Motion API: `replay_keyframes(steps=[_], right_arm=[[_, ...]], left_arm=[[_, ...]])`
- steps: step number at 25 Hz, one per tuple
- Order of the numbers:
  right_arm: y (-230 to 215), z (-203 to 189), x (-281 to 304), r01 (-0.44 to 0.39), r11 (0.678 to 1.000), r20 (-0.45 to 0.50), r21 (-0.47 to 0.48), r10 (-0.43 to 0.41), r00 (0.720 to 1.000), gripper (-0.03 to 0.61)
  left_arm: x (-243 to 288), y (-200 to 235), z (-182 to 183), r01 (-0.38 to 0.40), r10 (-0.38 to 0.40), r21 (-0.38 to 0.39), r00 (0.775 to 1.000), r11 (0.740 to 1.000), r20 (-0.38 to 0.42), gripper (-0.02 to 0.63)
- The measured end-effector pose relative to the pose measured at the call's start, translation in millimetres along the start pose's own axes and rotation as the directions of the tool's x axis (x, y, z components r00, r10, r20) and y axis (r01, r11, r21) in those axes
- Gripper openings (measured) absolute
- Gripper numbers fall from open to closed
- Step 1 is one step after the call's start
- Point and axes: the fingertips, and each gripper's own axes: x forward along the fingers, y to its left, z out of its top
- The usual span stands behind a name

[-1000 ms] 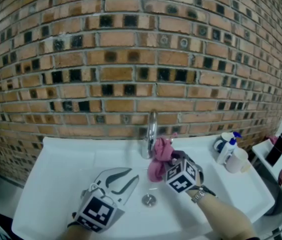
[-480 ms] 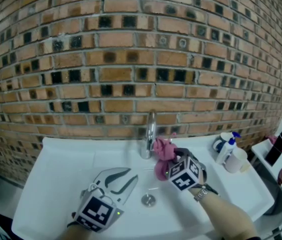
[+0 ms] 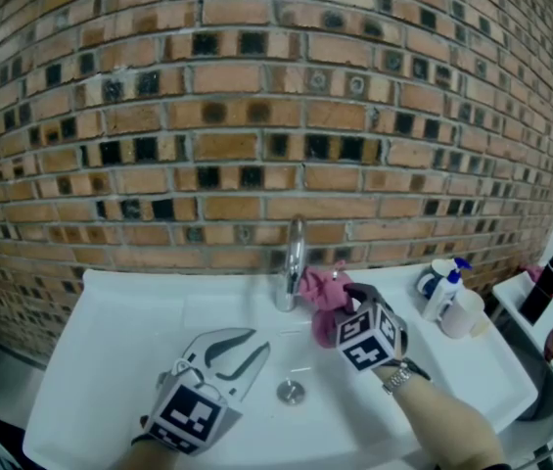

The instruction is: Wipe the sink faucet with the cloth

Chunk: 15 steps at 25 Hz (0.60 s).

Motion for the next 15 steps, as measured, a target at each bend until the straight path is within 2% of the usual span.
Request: replay_keyframes(steps=[15], right_arm=[[-9,14,-11,-0.007,0.996,0.119,0.091,-0.004,0.993,0.067]], left_arm=[[1,0,-2,-0.001,0.001,-0.015,1.000,1.000,-0.005,0.098]])
